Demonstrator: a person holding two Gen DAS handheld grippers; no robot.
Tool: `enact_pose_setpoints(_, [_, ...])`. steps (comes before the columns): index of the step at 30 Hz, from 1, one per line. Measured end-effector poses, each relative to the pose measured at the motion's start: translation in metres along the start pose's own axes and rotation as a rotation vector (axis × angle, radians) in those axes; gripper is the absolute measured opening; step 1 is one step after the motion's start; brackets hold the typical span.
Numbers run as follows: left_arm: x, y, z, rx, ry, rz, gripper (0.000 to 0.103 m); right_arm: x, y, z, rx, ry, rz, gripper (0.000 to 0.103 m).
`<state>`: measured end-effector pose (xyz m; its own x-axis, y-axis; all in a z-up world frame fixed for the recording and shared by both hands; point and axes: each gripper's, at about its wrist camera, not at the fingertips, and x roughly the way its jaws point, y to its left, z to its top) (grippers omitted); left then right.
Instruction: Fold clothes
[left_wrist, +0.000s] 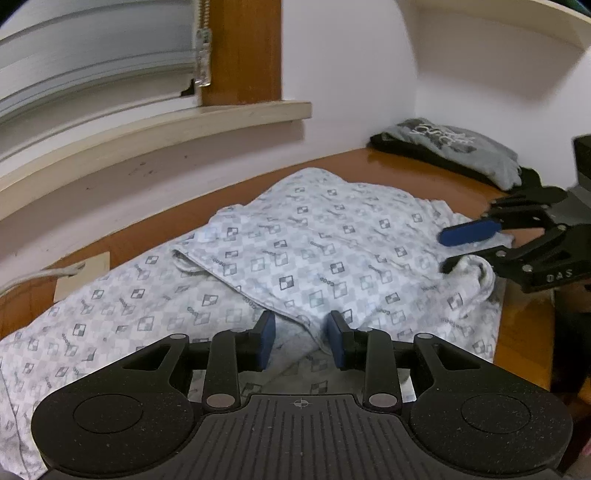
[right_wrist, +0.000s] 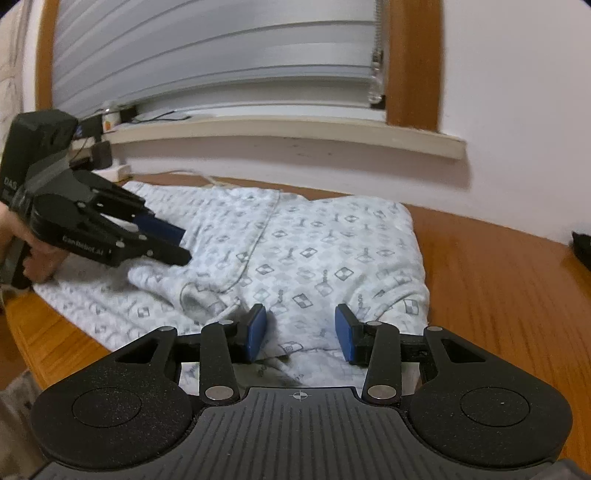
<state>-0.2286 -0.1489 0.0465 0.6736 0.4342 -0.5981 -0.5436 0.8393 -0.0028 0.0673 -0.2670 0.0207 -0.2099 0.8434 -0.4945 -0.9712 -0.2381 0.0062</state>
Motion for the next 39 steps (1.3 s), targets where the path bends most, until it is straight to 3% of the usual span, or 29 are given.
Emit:
enact_pose_setpoints(3, [-0.009, 0.006, 0.001, -0.011, -0.008, 0.020, 0.034, -0.013, 0.007, 0.005, 0.041, -0.052, -0.018, 0.041])
enact_pose_setpoints(5, [-0.019, 0.012, 0.002, -0.020, -0.023, 0.030, 0.034, -0.018, 0.012, 0.005, 0.085, -0.095, 0.022, 0.037])
enact_pose_setpoints(7, [-0.028, 0.019, 0.004, -0.037, -0.038, 0.040, 0.034, -0.014, 0.020, 0.003, 0.115, -0.077, 0.072, 0.032])
enact_pose_setpoints(12, [-0.049, 0.045, 0.007, -0.093, -0.068, 0.072, 0.037, -0.014, 0.032, 0.004, 0.068, -0.090, 0.047, 0.032])
enact_pose_setpoints(17, [-0.078, 0.091, -0.001, -0.179, -0.102, 0.156, 0.045, -0.014, 0.045, 0.005, 0.021, -0.102, 0.022, 0.032])
enact_pose_setpoints(20, [-0.096, 0.123, -0.010, -0.229, -0.106, 0.198, 0.060, -0.014, 0.053, 0.006, -0.007, -0.110, 0.007, 0.035])
enact_pose_setpoints(23, [-0.108, 0.154, -0.021, -0.246, -0.089, 0.257, 0.062, -0.013, 0.061, 0.008, -0.035, -0.117, -0.005, 0.046])
enact_pose_setpoints(26, [-0.113, 0.180, -0.030, -0.257, -0.076, 0.287, 0.069, -0.001, 0.082, 0.015, -0.066, -0.110, 0.035, 0.046])
enact_pose_setpoints(31, [-0.105, 0.207, -0.045, -0.258, -0.016, 0.303, 0.071, 0.025, 0.127, 0.028, -0.127, -0.085, 0.125, 0.046])
enact_pose_setpoints(39, [-0.089, 0.234, -0.059, -0.335, 0.006, 0.266, 0.072, 0.062, 0.195, 0.051, -0.174, -0.050, 0.292, 0.051])
